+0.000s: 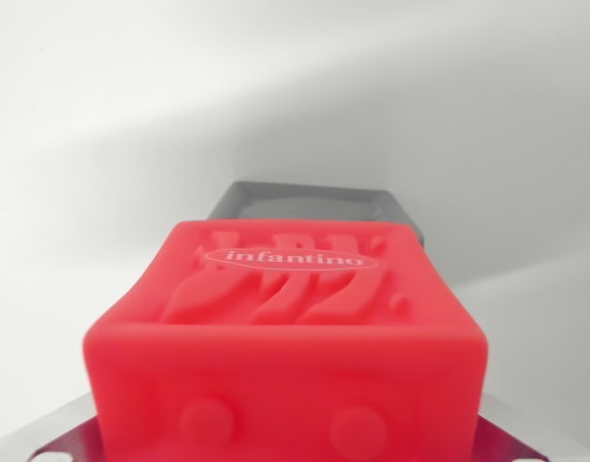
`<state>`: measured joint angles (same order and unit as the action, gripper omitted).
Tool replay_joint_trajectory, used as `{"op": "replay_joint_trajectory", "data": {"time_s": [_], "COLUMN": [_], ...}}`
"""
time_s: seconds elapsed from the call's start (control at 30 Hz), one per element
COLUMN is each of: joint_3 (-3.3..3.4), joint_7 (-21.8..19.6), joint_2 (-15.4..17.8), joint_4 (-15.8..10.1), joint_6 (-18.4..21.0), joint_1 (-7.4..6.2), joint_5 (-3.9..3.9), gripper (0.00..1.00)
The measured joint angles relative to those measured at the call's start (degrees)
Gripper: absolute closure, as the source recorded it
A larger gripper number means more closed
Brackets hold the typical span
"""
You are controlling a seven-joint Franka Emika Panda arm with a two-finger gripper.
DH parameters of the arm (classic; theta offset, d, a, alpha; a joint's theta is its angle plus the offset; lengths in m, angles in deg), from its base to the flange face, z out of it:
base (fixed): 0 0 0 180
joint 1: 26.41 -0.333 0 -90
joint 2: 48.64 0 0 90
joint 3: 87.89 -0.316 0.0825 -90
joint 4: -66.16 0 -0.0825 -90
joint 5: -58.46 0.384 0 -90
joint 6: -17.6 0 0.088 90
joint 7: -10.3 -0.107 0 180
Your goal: Destack cube
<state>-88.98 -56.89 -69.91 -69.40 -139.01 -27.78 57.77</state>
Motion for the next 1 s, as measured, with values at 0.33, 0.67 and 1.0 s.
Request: {"op": "replay_joint_trajectory", "data": {"time_s": [0.33, 0.67, 1.0], "joint_3": [0.00, -0.01, -0.02], "joint_7": [0.0, 0.0, 0.0], "joint_2": [2.0, 5.1, 8.9], "joint_4": [-0.2, -0.5, -0.6], "joint_6": [1.6, 4.3, 7.9], "joint_1": [0.00, 0.00, 0.00], "joint_5": [0.00, 0.00, 0.03], "gripper": [1.00, 1.00, 1.00]}}
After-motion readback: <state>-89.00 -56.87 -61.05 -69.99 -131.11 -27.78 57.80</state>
